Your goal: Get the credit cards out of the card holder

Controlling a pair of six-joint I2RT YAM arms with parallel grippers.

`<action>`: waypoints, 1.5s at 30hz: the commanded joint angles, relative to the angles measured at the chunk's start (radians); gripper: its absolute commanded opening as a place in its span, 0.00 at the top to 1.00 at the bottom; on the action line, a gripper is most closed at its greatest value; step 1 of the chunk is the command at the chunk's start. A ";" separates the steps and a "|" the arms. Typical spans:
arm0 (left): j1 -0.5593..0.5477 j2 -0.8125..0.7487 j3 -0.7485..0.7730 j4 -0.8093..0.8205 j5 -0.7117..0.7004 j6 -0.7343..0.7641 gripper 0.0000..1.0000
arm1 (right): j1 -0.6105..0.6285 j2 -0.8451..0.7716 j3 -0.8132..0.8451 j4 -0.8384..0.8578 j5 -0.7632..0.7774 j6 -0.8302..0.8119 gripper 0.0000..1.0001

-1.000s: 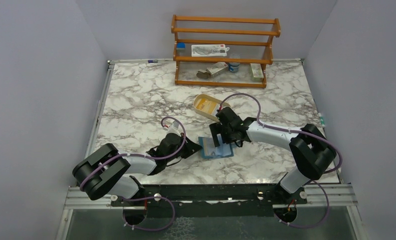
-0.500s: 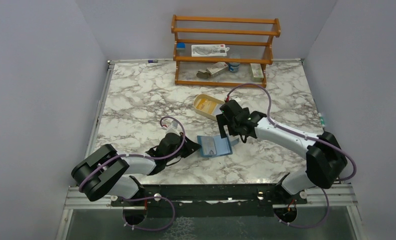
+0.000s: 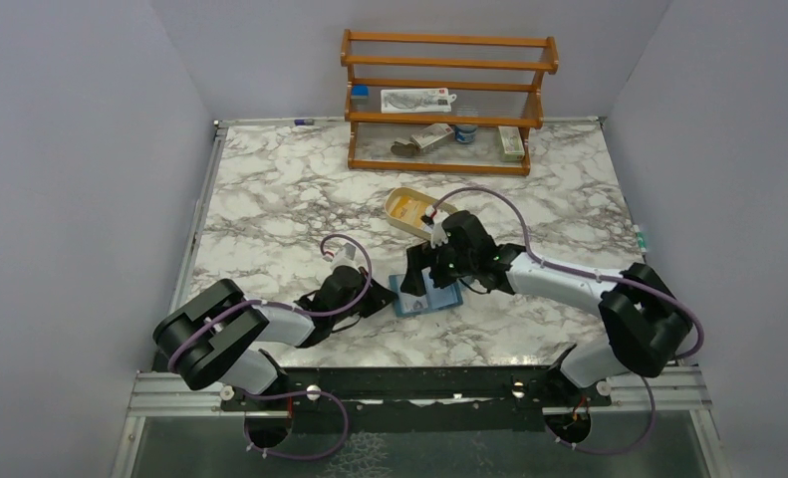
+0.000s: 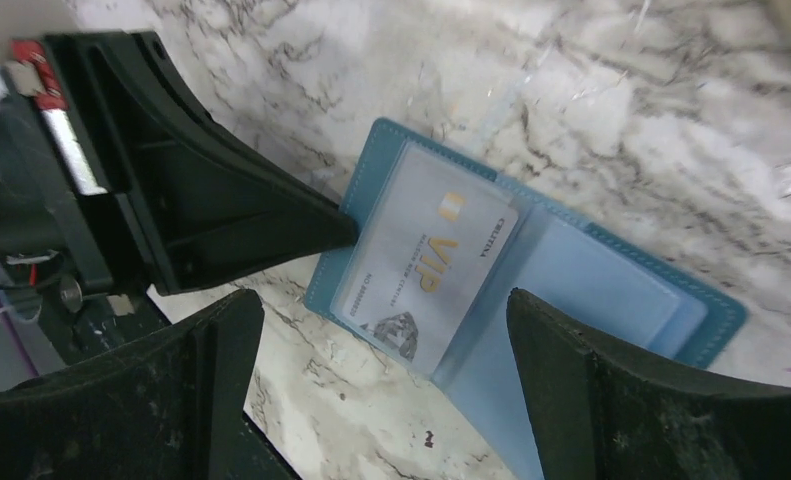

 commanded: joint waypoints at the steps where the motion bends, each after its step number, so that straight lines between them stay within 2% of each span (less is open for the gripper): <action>1: -0.001 0.003 0.011 -0.013 -0.048 0.025 1.00 | -0.001 0.059 -0.038 0.151 -0.111 0.073 0.04; 10: 0.000 0.025 0.011 -0.013 -0.048 0.024 1.00 | -0.001 0.141 -0.056 0.167 -0.077 0.100 0.08; 19: -0.001 0.029 0.014 -0.013 -0.049 0.022 1.00 | -0.001 0.155 -0.131 0.277 -0.174 0.202 0.09; 30: 0.000 0.028 0.009 -0.013 -0.055 0.016 1.00 | 0.000 0.100 -0.255 0.543 -0.374 0.439 0.10; 39: -0.001 0.024 0.004 -0.012 -0.060 0.011 1.00 | 0.000 0.050 -0.267 0.593 -0.401 0.514 0.11; 45: -0.001 0.018 0.004 -0.013 -0.059 0.012 1.00 | 0.000 0.101 -0.286 0.674 -0.389 0.530 0.15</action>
